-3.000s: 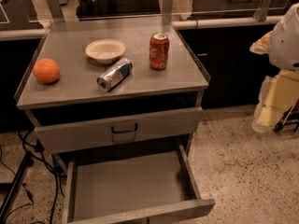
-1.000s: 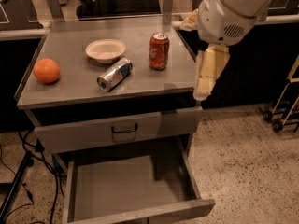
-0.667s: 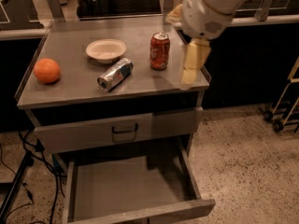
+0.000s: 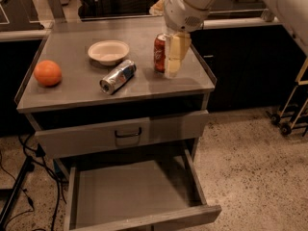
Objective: Place redbull can into middle drawer
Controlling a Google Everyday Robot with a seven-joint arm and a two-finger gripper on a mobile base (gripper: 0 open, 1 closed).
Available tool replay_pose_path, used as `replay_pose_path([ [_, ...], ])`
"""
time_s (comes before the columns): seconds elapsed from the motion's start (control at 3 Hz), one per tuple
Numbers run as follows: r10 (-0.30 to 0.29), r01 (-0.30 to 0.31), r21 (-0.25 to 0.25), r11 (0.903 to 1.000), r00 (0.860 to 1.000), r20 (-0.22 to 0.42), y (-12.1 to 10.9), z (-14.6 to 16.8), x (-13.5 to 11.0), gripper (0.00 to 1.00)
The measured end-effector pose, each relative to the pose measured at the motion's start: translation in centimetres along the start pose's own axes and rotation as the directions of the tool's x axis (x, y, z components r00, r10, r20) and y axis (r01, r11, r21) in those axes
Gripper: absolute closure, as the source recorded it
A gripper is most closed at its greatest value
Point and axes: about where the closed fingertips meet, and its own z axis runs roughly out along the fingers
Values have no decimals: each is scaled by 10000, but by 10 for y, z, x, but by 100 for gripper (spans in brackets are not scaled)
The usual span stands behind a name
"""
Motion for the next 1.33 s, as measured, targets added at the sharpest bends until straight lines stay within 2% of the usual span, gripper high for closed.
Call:
replay_pose_path([
  [0.33, -308, 310, -128, 9994, 9993, 198, -13, 21, -5, 0],
  [0.67, -312, 314, -126, 9994, 9993, 198, -13, 21, -5, 0],
  [1.33, -1462, 1432, 581, 9880, 9879, 510, -45, 50, -17, 0],
])
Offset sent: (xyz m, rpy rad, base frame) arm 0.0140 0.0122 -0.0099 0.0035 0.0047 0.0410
